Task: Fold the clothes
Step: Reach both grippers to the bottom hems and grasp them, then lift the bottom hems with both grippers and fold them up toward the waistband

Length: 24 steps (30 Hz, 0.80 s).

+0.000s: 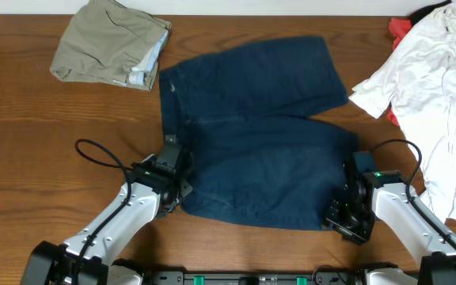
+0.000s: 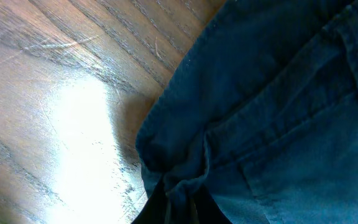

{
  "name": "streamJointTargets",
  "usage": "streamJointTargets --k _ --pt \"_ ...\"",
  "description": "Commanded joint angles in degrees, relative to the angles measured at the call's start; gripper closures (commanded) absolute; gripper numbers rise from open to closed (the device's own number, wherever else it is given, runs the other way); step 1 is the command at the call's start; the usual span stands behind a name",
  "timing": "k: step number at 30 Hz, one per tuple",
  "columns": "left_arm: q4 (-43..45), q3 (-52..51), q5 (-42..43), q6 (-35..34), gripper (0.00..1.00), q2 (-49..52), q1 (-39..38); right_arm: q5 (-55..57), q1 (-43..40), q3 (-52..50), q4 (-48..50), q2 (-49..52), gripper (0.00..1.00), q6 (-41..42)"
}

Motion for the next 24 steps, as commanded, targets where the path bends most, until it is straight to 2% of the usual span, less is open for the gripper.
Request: streamJointTargets --k 1,8,11,15,16,21,24 --pt "-0.4 -0.9 -0.9 0.3 0.94 0.7 -0.1 0.8 0.7 0.1 3.0 0.0 0.44 2.3" --pt "-0.4 -0.9 -1.1 0.6 0.93 0.7 -0.1 4.9 0.7 0.0 5.4 0.0 0.47 3.9" --pt "-0.4 -0.9 -1.1 0.6 0.94 0.7 -0.1 5.8 0.7 0.0 5.2 0.0 0.6 4.7" --pt "-0.4 -0.9 -1.1 0.6 0.94 0.7 -0.1 5.8 0.7 0.1 5.2 0.0 0.94 4.6" --pt "-0.5 -0.9 -1.1 0.6 0.94 0.7 -0.1 5.7 0.7 0.1 5.2 0.0 0.99 4.6" --pt "-3.1 0.8 -1.9 1.5 0.94 -1.1 0.5 7.3 -0.5 1.9 5.4 -0.1 0.99 3.4" --pt "-7.8 4.9 -1.9 5.7 0.94 -4.6 1.2 9.2 -3.0 6.1 5.3 -0.8 0.99 0.2"
